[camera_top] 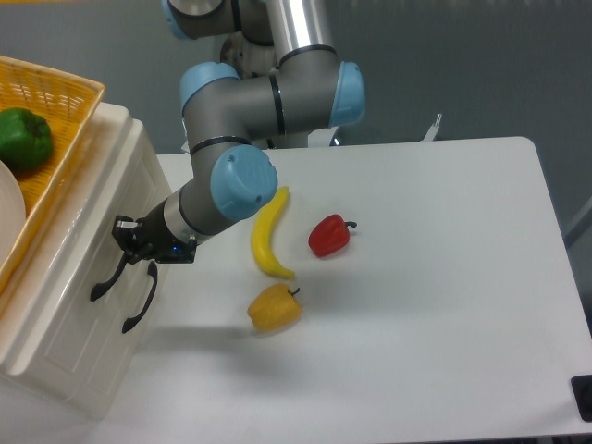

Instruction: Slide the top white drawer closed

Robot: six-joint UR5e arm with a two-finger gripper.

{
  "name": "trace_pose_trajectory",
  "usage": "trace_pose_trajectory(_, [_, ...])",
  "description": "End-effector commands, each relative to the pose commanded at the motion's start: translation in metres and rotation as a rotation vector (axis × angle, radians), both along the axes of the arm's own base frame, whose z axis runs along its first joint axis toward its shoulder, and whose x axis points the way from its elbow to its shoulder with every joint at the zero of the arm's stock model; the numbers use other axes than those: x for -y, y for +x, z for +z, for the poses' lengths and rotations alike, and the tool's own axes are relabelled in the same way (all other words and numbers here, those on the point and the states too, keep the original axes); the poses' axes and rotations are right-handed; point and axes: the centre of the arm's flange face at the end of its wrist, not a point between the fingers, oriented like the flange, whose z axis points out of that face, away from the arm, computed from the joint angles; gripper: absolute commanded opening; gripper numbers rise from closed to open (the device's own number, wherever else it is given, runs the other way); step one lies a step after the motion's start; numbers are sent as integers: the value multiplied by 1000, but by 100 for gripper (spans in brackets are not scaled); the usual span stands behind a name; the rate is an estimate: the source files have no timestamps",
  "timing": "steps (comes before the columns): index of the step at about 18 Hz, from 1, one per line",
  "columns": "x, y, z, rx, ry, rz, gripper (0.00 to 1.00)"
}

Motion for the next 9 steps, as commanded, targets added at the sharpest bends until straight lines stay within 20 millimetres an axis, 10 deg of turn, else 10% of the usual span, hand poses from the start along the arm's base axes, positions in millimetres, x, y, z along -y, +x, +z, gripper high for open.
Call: trace_pose_trajectory(9, [5, -22, -4, -66, -6, 8, 5])
